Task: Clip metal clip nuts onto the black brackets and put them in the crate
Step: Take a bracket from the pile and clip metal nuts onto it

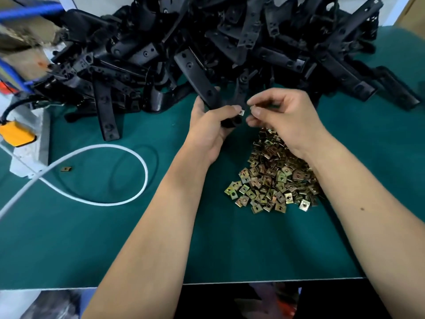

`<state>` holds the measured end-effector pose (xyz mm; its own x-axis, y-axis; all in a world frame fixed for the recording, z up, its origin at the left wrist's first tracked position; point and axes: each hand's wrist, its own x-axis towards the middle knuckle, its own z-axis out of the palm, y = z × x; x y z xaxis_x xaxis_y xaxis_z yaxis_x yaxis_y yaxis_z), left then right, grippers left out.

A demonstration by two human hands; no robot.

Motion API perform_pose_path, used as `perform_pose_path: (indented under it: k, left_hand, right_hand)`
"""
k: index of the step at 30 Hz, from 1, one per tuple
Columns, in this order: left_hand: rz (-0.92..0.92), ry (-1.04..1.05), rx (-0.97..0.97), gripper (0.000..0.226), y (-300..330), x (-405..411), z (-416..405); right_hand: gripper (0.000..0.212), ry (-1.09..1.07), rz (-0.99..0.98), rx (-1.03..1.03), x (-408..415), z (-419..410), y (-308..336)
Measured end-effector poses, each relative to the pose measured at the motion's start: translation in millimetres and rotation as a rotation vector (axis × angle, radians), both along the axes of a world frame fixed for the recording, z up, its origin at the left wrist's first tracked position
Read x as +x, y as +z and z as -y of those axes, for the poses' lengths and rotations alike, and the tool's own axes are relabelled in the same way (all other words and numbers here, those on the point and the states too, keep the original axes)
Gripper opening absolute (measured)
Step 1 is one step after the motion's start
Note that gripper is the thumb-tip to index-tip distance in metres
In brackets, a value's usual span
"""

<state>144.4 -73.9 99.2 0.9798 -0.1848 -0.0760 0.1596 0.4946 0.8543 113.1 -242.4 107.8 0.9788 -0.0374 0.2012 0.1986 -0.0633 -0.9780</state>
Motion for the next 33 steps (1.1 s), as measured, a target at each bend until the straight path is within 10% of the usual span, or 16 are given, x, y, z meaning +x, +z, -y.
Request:
perform_pose_path:
  k: [8, 33]
  left_hand:
    - [0.044, -0.118, 0.057, 0.053, 0.8, -6.7, 4.1]
    - [-0.112, -0.107, 0.011, 0.034, 1.2, -5.4, -2.0]
  right_hand:
    - [0.009, -0.238, -0.077, 0.334, -2.8, 0.5, -4.1]
    - [0.013, -0.184, -0.080, 0.268, -6.0, -10.9, -1.7]
